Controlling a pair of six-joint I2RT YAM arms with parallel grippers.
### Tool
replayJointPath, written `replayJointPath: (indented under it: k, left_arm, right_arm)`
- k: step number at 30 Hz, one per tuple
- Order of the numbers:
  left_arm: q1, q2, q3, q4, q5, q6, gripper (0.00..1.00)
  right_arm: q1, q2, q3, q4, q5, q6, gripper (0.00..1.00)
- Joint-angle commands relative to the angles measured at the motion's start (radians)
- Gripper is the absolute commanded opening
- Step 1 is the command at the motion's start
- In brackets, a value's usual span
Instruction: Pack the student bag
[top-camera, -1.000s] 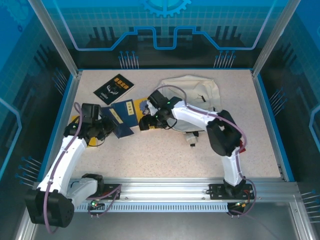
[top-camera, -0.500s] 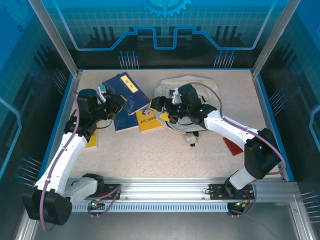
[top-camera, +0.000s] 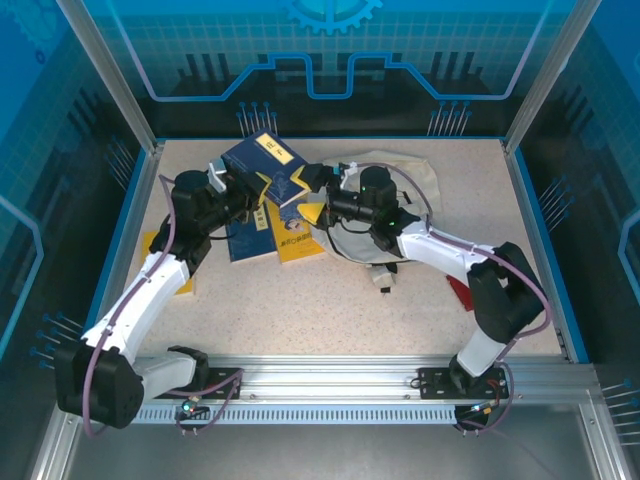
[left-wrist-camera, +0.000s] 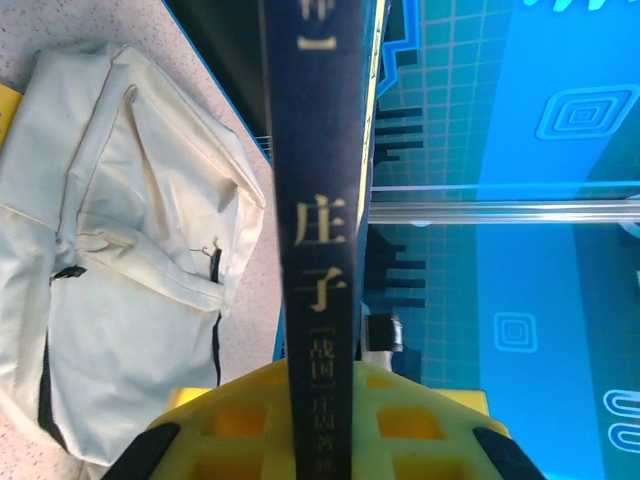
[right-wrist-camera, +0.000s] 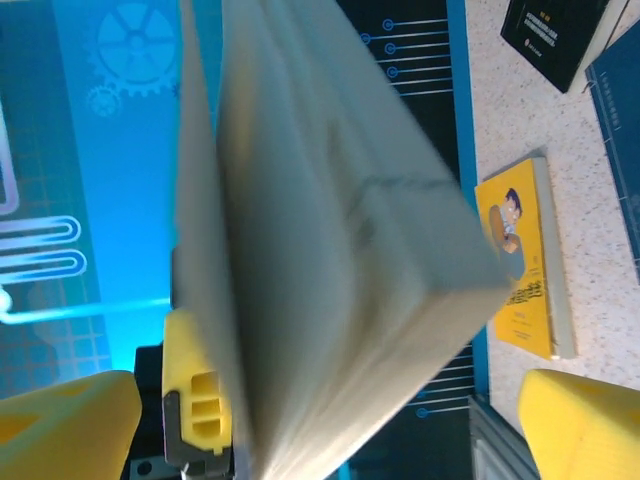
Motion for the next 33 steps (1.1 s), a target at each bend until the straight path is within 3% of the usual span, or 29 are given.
replayJointPath:
  k: [1, 5, 10, 13, 17, 20, 25, 33]
  left_arm:
    - [-0.009, 0.018, -0.009, 0.127, -0.005, -0.047, 0.04]
    - [-0.009, 0.039, -0.014, 0.142, 0.014, -0.047, 0.04]
    - [-0.010, 0.040, -0.038, 0.135, 0.028, -0.053, 0.09]
    - [-0.013, 0.032, -0.039, 0.092, 0.035, -0.033, 0.20]
    - [-0.017, 0.021, -0.029, -0.050, 0.009, 0.055, 0.58]
    - [-0.030, 0.049, 0.008, -0.150, 0.015, 0.167, 0.72]
    - [-0.125, 0.135, 0.098, -0.280, -0.033, 0.415, 0.81]
    - [-0.360, 0.367, 0.353, -0.461, -0.081, 0.787, 0.84]
  right_arm:
    - [0.008, 0.047, 0.041, 0.122, 0.010, 0.094, 0.84]
    - [0.002, 0.061, 0.037, 0.122, 0.017, 0.073, 0.54]
    - [-0.015, 0.034, 0.011, 0.072, 0.025, 0.008, 0.29]
    - [-0.029, -0.004, -0.009, 0.016, 0.054, -0.048, 0.17]
    - [-0.067, -0.093, -0.024, -0.177, 0.087, -0.188, 0.13]
    - [-0.103, -0.176, -0.024, -0.373, 0.122, -0.324, 0.12]
    - [-0.197, -0.335, -0.017, -0.713, 0.217, -0.563, 0.12]
    - [-0.382, -0.536, -0.023, -1.119, 0.334, -0.831, 0.12]
